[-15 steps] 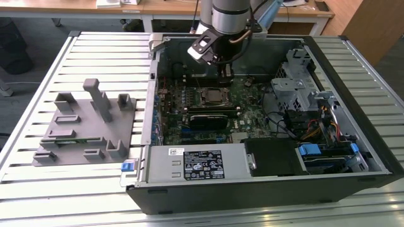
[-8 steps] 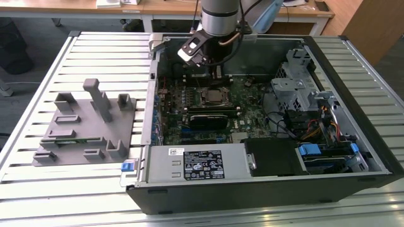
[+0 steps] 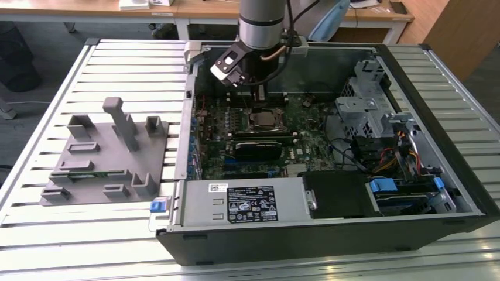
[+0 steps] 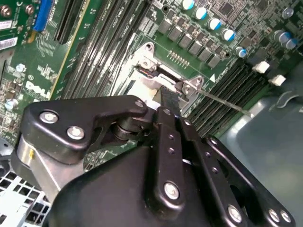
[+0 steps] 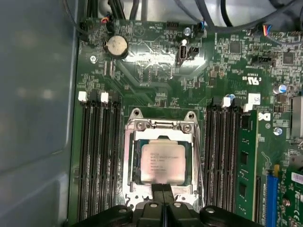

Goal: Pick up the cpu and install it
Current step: 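Close the cpu cover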

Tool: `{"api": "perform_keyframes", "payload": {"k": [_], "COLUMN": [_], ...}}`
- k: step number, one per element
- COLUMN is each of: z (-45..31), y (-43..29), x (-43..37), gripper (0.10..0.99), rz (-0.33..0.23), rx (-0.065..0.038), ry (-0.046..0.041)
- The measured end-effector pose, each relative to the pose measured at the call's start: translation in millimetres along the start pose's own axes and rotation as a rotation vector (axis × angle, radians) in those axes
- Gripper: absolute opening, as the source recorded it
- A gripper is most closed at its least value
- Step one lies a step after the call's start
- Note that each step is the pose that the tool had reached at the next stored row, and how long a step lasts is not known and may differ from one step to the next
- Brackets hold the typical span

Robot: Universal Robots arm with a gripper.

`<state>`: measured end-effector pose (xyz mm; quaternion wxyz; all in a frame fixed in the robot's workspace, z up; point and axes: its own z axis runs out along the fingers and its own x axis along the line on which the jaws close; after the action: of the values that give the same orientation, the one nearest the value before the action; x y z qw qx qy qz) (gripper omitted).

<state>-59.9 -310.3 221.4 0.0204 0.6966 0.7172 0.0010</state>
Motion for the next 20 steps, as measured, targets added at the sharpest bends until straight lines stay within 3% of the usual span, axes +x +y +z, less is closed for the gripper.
{"api": "perform_keyframes", "payload": {"k": [11,20], "z": [14.7,18.3], "y": [-0.9,-0.9], "x": [0.4,0.5], "gripper": [0.106,0.106], "rz": [0.0,0.0], "rx": [0.0,0.0], "ry": [0.0,-0.0037]}}
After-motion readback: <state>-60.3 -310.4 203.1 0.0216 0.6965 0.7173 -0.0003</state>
